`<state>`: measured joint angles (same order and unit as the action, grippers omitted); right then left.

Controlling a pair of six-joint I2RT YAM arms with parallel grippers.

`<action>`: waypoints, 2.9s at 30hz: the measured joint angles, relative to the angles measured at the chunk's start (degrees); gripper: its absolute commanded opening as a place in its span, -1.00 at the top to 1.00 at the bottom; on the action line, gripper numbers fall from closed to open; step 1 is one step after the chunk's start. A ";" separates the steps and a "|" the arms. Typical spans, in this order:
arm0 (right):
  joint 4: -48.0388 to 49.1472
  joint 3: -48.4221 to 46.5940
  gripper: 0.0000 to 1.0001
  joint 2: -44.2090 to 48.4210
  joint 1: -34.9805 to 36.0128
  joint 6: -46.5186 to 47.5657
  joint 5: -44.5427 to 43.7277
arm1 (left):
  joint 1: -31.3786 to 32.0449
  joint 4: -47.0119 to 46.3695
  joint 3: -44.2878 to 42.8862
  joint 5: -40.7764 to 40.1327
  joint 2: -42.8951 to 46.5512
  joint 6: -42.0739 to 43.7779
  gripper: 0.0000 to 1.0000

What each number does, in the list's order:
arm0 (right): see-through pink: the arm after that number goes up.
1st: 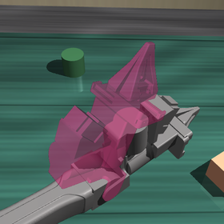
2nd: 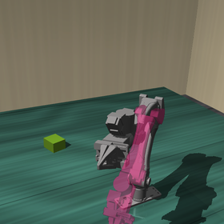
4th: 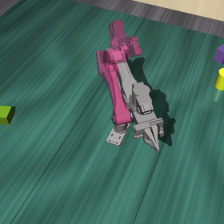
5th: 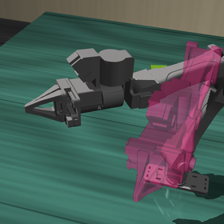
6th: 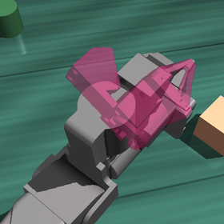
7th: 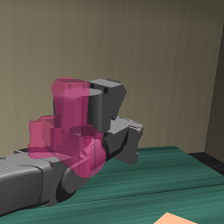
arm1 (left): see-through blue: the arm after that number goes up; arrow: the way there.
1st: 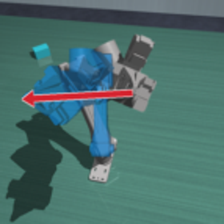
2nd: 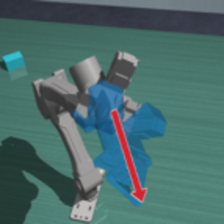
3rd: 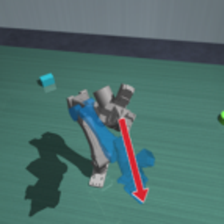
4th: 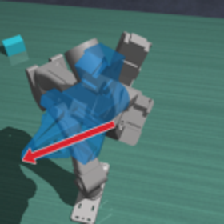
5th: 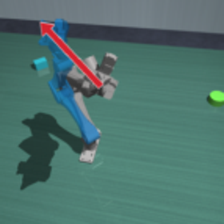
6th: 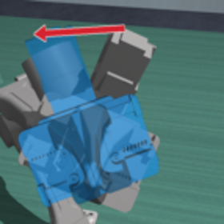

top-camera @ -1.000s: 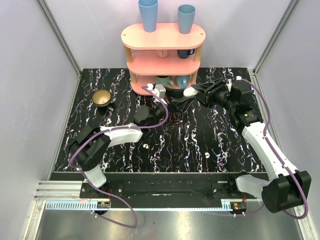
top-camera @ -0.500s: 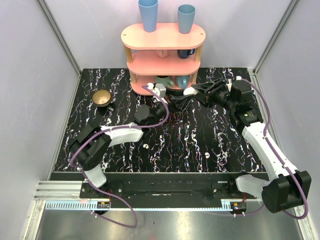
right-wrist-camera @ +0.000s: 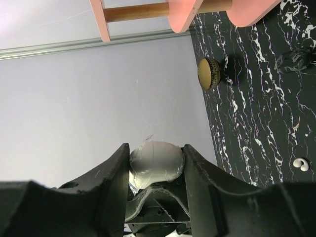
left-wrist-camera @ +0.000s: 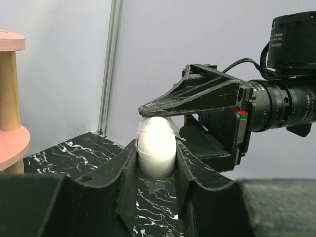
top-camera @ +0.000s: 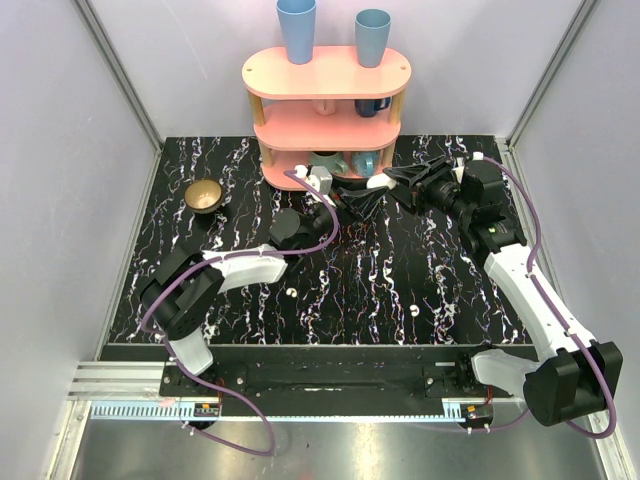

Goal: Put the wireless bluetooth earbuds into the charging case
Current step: Pass from the right arm to the left, then pass from the left arm to the right

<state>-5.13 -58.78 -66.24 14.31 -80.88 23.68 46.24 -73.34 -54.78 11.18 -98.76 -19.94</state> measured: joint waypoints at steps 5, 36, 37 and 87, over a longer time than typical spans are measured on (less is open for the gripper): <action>0.52 0.00 -0.20 0.00 0.00 1.29 0.00 | -0.13 -0.07 0.04 0.24 0.04 0.61 1.00; -19.12 -21.92 -0.63 -5.95 7.65 44.22 23.34 | -16.90 24.13 15.76 35.54 40.81 6.49 1.00; -20.55 -23.63 -0.63 -5.95 9.05 46.47 22.60 | -16.90 24.96 15.76 35.58 40.92 6.51 1.00; 30.64 -6.95 -0.22 -15.69 15.32 0.68 31.50 | -17.05 17.03 18.18 25.94 37.81 5.38 1.00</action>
<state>25.52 -65.73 -81.93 29.63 -80.20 55.18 29.19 -56.31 -36.60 37.12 -60.95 -14.57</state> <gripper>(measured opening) 0.662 0.340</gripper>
